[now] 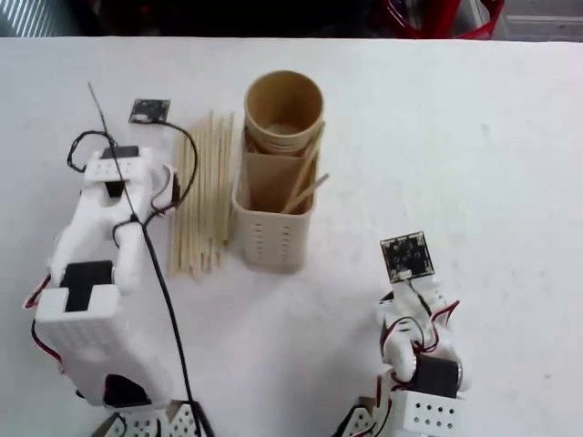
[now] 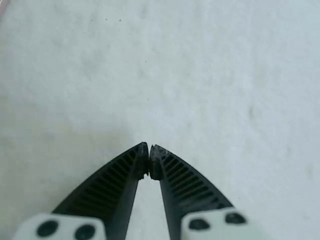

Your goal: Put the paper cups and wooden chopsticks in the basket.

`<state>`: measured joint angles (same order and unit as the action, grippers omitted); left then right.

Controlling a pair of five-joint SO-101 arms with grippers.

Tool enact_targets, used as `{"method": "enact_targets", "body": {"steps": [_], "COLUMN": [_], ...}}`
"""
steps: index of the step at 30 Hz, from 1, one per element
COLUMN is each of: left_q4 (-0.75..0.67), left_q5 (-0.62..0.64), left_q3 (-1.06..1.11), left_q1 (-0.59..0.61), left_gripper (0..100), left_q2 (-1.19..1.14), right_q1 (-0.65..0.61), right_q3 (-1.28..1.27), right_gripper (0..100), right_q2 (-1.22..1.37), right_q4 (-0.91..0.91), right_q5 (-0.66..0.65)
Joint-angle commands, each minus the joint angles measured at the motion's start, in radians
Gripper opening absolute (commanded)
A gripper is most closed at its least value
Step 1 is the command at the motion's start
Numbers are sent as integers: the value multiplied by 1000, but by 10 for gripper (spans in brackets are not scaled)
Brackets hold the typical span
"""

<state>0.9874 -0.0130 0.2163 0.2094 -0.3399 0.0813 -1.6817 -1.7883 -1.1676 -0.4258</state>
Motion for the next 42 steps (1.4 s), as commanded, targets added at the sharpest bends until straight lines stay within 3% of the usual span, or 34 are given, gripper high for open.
{"method": "enact_targets", "body": {"steps": [1,8,13,17,24,32,42], "left_q4": [17,-72,-146,-107,157,206,203], "left_q5": [-8,-46,-81,-84,-204,-370,-385], "left_q3": [-32,132,170,81,-183,-227,-359], "left_q1": [18,-145,-228,-176,-19,76,131], "left_gripper": [83,119,151,146,146,123,113], "left_q2": [81,346,285,137,-73,-22,33], "right_q1": [5,5,5,5,5,5,5], "right_q3": [-9,-9,-9,-9,-9,-9,-9], "right_gripper": [18,18,18,18,18,18,18], "right_q2": [-2,-2,-2,-2,-2,-2,-2], "right_q4": [12,12,12,12,12,12,12], "right_q5": [2,2,2,2,2,2,2]}}
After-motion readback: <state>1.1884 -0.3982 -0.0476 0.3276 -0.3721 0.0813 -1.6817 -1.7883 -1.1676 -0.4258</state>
